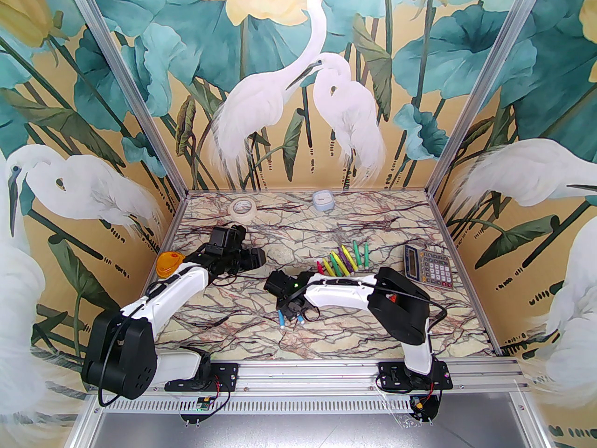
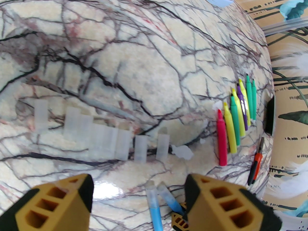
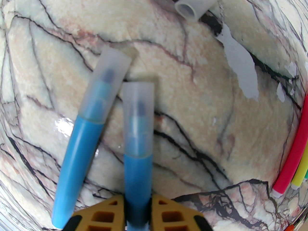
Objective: Open the pen caps
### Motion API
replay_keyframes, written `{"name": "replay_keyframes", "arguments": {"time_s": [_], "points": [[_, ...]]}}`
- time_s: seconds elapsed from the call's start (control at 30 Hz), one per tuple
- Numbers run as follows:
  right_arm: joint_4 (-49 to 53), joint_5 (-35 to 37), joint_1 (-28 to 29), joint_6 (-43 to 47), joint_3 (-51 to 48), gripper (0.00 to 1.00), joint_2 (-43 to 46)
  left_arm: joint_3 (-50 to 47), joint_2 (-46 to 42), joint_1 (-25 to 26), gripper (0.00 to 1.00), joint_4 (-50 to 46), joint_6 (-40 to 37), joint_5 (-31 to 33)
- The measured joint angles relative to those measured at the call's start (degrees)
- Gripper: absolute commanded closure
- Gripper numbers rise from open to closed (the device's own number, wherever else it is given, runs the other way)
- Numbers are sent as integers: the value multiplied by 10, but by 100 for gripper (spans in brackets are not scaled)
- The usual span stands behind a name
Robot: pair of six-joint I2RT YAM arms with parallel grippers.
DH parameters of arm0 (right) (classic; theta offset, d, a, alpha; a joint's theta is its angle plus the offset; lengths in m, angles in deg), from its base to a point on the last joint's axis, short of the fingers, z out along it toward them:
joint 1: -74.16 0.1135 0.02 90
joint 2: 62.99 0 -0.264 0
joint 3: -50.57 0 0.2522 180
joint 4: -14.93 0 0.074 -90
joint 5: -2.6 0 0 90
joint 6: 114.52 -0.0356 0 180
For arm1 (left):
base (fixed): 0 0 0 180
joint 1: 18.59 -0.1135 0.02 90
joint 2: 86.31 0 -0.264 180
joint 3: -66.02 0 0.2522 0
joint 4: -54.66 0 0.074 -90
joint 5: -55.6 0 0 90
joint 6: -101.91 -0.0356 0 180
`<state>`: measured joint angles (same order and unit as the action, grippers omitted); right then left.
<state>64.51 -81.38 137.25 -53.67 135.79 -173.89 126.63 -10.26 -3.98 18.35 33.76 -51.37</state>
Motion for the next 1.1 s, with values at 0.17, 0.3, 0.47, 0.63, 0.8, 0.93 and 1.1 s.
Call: {"name": "replay_keyframes", "arguments": {"time_s": [0.17,0.3,0.47,0.63,0.8,0.93,1.1], "points": [[-35,0,-24,0,-61,89,60,-20,0,0,32,30,6,-47],[-80,-6,-54,0,-112,90,135,-30,0,0,33,61,19,-92],[-132,-14,-86,4,-154,91,208,-31,1,8,34,107,34,-151],[-175,-16,-106,9,-188,91,258,-31,14,37,35,157,46,-214],[-207,-18,-118,18,-209,90,302,-28,41,72,36,191,53,-262],[-218,-20,-118,25,-210,90,316,-15,54,92,36,204,56,-285],[-227,-31,-118,35,-211,90,322,-4,62,109,37,229,57,-302]]}}
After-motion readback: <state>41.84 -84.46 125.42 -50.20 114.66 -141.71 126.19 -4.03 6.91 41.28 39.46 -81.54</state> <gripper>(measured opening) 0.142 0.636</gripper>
